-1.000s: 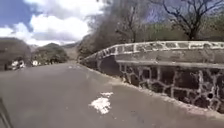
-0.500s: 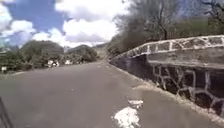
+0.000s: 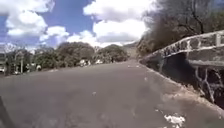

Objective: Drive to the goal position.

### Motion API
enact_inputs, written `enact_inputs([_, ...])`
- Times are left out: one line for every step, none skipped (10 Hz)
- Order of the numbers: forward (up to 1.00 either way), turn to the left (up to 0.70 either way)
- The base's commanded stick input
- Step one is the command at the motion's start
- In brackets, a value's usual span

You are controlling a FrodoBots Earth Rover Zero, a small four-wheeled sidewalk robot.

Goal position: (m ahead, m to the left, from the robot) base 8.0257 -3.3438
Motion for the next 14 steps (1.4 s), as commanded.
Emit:
enact_inputs([0.70, -0.27])
enact_inputs([0.70, -0.27])
enact_inputs([0.70, 0.00])
enact_inputs([0.70, 0.00])
enact_inputs([0.70, 0.00])
enact_inputs([0.70, -0.27])
enact_inputs([0.70, -0.27])
enact_inputs([0.70, -0.27])
enact_inputs([0.70, -0.27])
enact_inputs([0.70, -0.27])
enact_inputs([0.70, -0.16])
enact_inputs([0.70, -0.05])
enact_inputs([0.70, 0.00])
enact_inputs([0.70, 0.00])
